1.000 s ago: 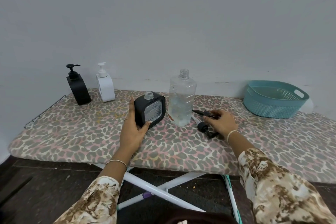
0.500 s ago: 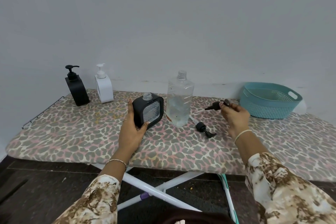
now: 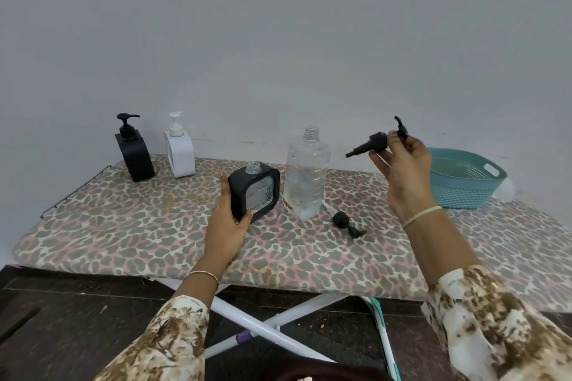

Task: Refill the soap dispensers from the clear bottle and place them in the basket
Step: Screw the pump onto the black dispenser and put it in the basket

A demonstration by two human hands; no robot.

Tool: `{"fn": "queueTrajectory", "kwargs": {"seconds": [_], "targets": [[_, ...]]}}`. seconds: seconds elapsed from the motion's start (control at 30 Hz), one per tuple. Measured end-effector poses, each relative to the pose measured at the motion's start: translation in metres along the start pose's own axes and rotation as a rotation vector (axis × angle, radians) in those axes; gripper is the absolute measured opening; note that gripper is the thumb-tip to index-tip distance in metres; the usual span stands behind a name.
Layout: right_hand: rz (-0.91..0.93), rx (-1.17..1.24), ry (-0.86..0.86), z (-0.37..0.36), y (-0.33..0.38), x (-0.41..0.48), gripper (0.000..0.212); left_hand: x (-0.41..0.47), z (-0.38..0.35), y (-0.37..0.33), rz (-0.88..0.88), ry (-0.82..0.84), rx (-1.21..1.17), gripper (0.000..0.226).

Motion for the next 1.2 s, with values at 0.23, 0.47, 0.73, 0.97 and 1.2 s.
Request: {"fn": "queueTrajectory", "kwargs": {"seconds": [0.23,0.47,0.73,0.97,1.2], "targets": [[-0.010,0.029,0.176,-0.070,-0.008,-0.034,0.004,0.000,0.000,0.004,0.088,0.050,-0.066,0.091],[0.074,-0.171,0.318,-0.127,-0.037,-0.057,0.015,0.000,0.003,0.011,0.226,0.076,-0.170,0.081],[0.230,-0.317,0.356,-0.150,-0.041,-0.069,0.011,0.000,0.004,0.015,0.365,0.144,-0.352,0.075],[0.378,-0.352,0.303,-0.145,-0.026,-0.064,0.011,-0.003,0.005,0.013,0.353,0.172,-0.348,0.075],[0.301,-0.452,0.504,-0.151,-0.057,-0.077,0.011,-0.011,0.010,0.010,0.346,0.246,-0.391,0.072]]}}
Point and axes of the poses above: each hand's wrist, its own x-axis towards the middle knuckle, its own z-axis out of the back of the hand, y = z × x, the point moved 7 cm from there along x, towards the middle knuckle, and after that the axes turned 12 degrees about -y, right-handed, at the moved point
